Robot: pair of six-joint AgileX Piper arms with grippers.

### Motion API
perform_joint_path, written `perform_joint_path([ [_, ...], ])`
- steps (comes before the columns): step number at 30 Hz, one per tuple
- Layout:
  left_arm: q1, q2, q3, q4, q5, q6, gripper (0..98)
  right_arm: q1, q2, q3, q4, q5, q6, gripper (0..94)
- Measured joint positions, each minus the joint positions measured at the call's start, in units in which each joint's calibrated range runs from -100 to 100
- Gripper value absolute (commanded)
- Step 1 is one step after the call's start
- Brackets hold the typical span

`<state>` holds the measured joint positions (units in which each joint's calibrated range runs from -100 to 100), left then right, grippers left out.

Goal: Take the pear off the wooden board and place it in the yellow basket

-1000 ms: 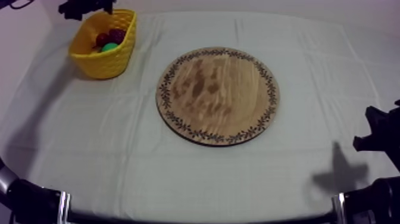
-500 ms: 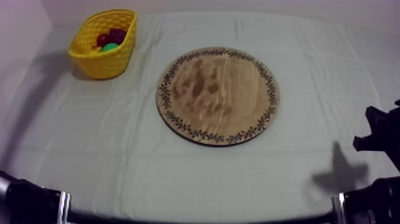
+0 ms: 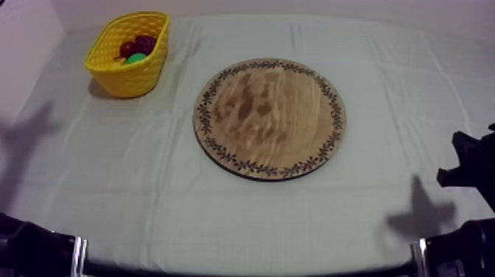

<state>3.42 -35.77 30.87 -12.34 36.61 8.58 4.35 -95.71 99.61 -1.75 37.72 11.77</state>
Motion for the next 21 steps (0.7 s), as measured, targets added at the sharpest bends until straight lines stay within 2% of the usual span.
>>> perform_joint_path([
  [10, -1.09, -28.98, 29.25, 0.67, -12.09, 1.36, 0.0, -0.03, 0.00, 0.00, 0.00, 0.00, 0.00, 0.5],
  [14, -0.81, -40.06, 40.65, 1.71, -14.63, 0.10, 0.0, -0.04, 0.00, 0.00, 0.00, 0.00, 0.00, 0.5],
  [21, -0.55, -55.27, 57.10, 2.01, -16.71, -0.53, 0.0, -0.07, 0.00, 0.00, 0.00, 0.03, 0.00, 0.5],
])
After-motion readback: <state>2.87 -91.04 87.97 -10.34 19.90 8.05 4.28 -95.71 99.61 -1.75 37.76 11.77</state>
